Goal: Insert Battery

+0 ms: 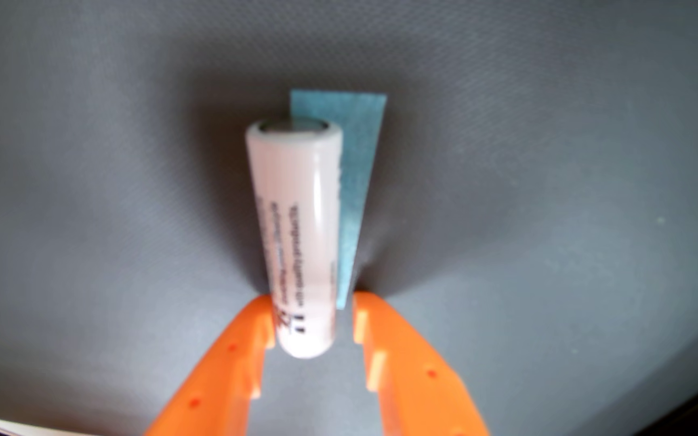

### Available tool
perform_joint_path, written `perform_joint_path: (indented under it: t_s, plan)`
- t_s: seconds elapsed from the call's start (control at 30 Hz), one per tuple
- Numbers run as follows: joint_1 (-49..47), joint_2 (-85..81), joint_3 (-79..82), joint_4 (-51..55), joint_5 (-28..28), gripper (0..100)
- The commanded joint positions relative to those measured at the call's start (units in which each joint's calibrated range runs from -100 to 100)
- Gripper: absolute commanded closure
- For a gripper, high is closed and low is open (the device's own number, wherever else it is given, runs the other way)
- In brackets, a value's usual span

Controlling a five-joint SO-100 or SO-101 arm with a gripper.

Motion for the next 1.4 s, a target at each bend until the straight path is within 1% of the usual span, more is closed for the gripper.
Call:
perform_joint_path:
  t_s: [0.0,0.17,0.33,0.63,0.8,0.97,1.1,1.23,1.37]
  plan:
    - [-1.2,1.0,-0.7,0.0,0.3,89]
    - [-1.1,1.1,-0.8,0.0,0.3,89]
    - [-1.0,1.5,-1.3,0.0,0.3,99]
    - [-1.2,0.4,-2.7,0.8,-0.5,98]
    - [-1.5,-5.5,-6.2,5.2,-4.2,98]
    - [-6.8,-10.8,-4.5,6.1,-7.8,98]
    - [-10.7,-13.8,-2.7,6.4,-9.7,98]
    - [-13.6,-15.8,-1.7,6.5,-12.1,98]
    - [-18.9,-16.6,0.5,6.0,-14.4,98]
